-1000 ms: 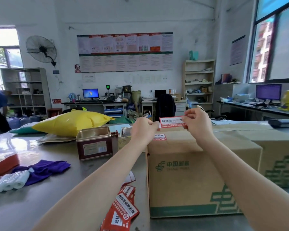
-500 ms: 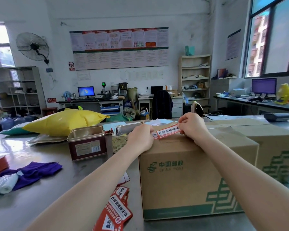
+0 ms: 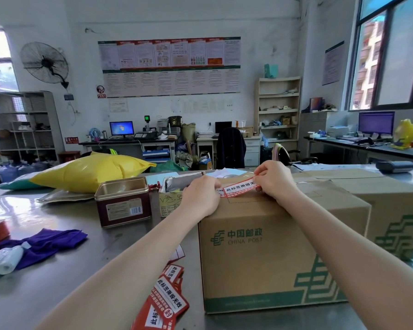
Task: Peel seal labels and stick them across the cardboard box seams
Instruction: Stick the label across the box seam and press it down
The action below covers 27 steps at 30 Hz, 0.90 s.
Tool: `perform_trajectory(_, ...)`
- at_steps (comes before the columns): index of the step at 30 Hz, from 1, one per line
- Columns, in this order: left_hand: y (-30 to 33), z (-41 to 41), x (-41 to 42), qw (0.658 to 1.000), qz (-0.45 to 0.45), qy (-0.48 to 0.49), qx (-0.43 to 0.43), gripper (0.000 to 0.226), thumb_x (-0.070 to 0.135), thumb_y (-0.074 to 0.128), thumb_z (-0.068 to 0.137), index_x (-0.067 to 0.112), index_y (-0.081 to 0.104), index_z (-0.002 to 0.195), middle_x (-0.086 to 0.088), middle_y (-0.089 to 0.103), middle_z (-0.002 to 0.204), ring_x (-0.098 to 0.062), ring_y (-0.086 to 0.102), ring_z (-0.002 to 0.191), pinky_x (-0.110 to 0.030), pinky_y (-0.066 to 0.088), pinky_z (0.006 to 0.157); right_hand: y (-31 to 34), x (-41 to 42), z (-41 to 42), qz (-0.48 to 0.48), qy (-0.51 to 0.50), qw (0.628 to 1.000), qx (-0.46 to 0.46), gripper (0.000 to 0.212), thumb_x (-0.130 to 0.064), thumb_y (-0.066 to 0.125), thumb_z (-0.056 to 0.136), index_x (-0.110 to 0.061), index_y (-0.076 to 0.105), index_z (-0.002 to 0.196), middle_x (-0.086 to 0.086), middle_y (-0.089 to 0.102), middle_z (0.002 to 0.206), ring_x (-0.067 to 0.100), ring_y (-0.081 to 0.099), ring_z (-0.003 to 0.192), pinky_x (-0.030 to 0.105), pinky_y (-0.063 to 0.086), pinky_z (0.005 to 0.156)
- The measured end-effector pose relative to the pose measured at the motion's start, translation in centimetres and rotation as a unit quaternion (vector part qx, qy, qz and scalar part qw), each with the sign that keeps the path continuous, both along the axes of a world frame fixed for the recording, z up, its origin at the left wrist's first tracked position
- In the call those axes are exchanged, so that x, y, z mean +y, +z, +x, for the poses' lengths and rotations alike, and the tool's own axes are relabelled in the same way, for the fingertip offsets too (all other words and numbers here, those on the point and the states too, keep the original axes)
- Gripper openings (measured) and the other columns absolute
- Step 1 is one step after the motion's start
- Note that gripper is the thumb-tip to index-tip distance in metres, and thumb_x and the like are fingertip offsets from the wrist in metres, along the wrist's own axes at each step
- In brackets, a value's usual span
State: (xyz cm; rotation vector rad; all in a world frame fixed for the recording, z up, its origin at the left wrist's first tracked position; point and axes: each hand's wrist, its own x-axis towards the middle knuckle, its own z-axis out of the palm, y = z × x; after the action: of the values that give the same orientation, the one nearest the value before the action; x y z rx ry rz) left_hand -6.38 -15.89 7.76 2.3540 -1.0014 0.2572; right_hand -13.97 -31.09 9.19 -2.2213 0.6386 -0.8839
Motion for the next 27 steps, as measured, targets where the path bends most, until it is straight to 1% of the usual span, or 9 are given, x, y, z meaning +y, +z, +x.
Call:
perform_trajectory(7,0.02,-0.09,0.05,1.0,-0.005,-0.007,0.005,0.039,0.004,0.04,0.092,0.016,0.067,0.115,-0.009,0.064,0.122,-0.029,0.055,0.112,-0.047,0.042,0.097,0.01,-0.08,0.1,0.024,-0.005,1.0,-0.014,0.013,-0.005,0.057,0.087,-0.007,0.062,0.099,0.012,0.067,0.094,0.01,0.06,0.053,0.021,0.048,0.049)
perform_trajectory(10,0.01,-0.12,0.05,1.0,-0.007,-0.007,0.003,0.039,0.003,0.04,0.091,0.017,0.068,0.114,-0.009,0.064,0.122,-0.029,0.055,0.113,-0.047,0.041,0.099,-0.02,-0.24,0.15,0.046,-0.01,0.999,-0.026,0.015,-0.003,0.057,0.086,-0.006,0.062,0.1,0.013,0.068,0.088,0.012,0.06,0.054,0.031,0.055,0.06)
perform_trajectory(12,-0.08,-0.09,0.06,1.0,-0.012,-0.009,0.003,0.039,0.002,0.04,0.09,0.016,0.068,0.114,-0.01,0.064,0.121,-0.03,0.054,0.115,-0.047,0.04,0.1,-0.03,-0.33,0.15,0.061,-0.014,0.997,-0.035,0.015,-0.002,0.058,0.086,-0.006,0.063,0.1,0.014,0.067,0.089,0.014,0.06,0.055,0.034,0.055,0.065)
perform_trajectory(14,-0.11,-0.03,0.1,1.0,-0.013,-0.009,0.002,0.039,0.003,0.04,0.09,0.016,0.067,0.116,-0.01,0.063,0.123,-0.03,0.053,0.116,-0.048,0.04,0.1,-0.03,-0.28,0.14,0.061,-0.013,0.998,-0.031,0.015,-0.002,0.057,0.086,-0.006,0.062,0.1,0.015,0.067,0.09,0.013,0.06,0.055,0.033,0.055,0.063)
perform_trajectory(18,-0.08,-0.07,0.1,1.0,-0.014,-0.012,0.005,0.039,0.002,0.04,0.09,0.015,0.069,0.112,-0.01,0.064,0.12,-0.03,0.054,0.114,-0.048,0.041,0.1,-0.03,-0.17,0.15,0.043,-0.007,0.999,-0.013,0.012,-0.004,0.056,0.087,-0.007,0.062,0.097,0.014,0.067,0.094,0.01,0.058,0.051,0.022,0.048,0.052)
perform_trajectory(20,-0.13,-0.09,0.12,1.0,-0.018,-0.012,0.005,0.037,0.001,0.04,0.089,0.012,0.069,0.108,-0.011,0.065,0.118,-0.031,0.055,0.113,-0.048,0.041,0.099,0.0,-0.12,0.17,0.041,-0.004,0.999,-0.011,0.011,-0.004,0.056,0.088,-0.007,0.061,0.097,0.014,0.066,0.096,0.01,0.059,0.052,0.022,0.05,0.054)
perform_trajectory(22,-0.24,0.01,0.14,1.0,-0.022,-0.013,0.0,0.036,0.001,0.04,0.089,0.011,0.067,0.111,-0.012,0.064,0.118,-0.03,0.054,0.115,-0.048,0.041,0.099,0.04,-0.03,0.17,0.039,-0.003,0.999,-0.008,0.011,-0.004,0.057,0.088,-0.007,0.061,0.097,0.014,0.066,0.097,0.012,0.059,0.053,0.021,0.051,0.055)
perform_trajectory(26,-0.24,0.15,0.2,1.0,-0.007,-0.025,-0.01,0.042,0.005,0.039,0.092,0.02,0.061,0.124,-0.009,0.059,0.13,-0.029,0.05,0.122,-0.049,0.039,0.101,0.06,0.0,0.12,0.037,-0.001,0.999,0.0,0.011,-0.004,0.057,0.087,-0.007,0.061,0.097,0.014,0.066,0.094,0.012,0.058,0.054,0.025,0.053,0.06)
perform_trajectory(27,-0.16,0.07,0.25,0.999,0.006,-0.031,-0.015,0.039,0.009,0.038,0.094,0.022,0.062,0.123,-0.007,0.059,0.13,-0.029,0.05,0.121,-0.049,0.039,0.1,0.05,-0.02,0.11,0.037,-0.001,0.999,0.003,0.011,-0.003,0.057,0.087,-0.006,0.061,0.097,0.013,0.067,0.092,0.012,0.058,0.054,0.027,0.054,0.063)
